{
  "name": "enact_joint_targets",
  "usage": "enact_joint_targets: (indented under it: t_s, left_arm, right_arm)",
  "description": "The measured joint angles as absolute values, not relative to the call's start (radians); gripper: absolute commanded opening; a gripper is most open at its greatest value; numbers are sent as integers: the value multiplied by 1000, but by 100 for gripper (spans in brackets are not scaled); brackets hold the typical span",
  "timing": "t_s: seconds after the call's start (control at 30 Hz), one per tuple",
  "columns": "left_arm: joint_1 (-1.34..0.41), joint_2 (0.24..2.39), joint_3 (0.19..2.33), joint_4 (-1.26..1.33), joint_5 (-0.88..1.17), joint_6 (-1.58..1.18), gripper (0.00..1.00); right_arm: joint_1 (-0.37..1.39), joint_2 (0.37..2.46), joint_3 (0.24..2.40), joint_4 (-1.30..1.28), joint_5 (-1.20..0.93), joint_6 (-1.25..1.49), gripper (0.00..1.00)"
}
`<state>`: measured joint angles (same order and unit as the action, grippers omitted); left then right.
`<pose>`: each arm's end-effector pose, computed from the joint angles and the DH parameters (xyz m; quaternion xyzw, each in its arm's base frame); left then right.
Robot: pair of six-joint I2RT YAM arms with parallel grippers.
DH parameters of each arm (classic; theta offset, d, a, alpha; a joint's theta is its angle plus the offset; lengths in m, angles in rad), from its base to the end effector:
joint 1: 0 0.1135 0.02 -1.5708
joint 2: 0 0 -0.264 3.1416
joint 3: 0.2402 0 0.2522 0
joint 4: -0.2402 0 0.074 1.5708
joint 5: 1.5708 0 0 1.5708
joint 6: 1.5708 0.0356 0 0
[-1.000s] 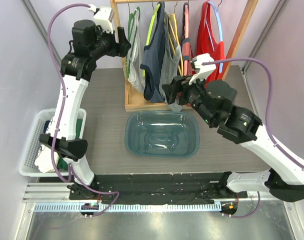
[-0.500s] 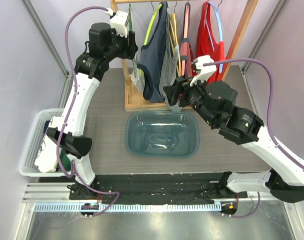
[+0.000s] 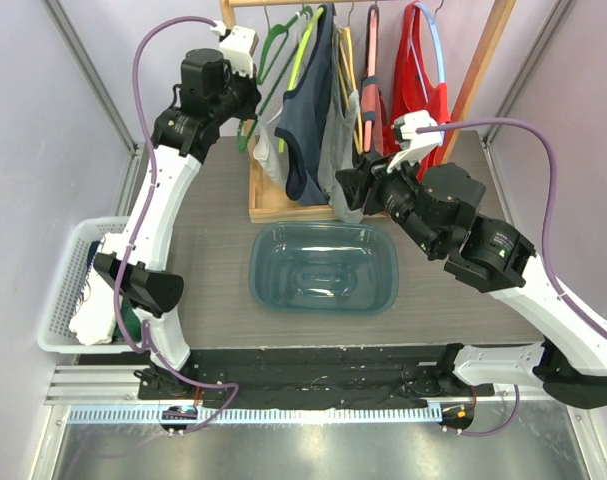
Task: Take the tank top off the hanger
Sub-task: Pick up the hanger from the clothesline.
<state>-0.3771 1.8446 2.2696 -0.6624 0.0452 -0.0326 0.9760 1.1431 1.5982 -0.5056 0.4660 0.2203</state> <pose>0.3679 -0.1474 0.4976 0.1484 0.7716 -0.1432 0.6017 0.1308 0.1648 0.5099 -0.1123 0.7141 0.2392 0.6482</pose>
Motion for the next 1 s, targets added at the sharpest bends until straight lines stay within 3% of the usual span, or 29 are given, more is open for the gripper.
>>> enact_joint_targets:
  t_s: [0.4,0.7,1.0]
  left_arm:
    - [-377,1823,2280,-664,-8,17,0]
    - [-377,1711,2270,-699,-36,27,0]
    - [-377,1451,2009,-780,-64,36,0]
  right_arm:
    - [976,1143,1565,-506,467,221,33]
    - [976,1139,1554,-509,471,222,31]
    - [976,1114,1554,-529,482,221,31]
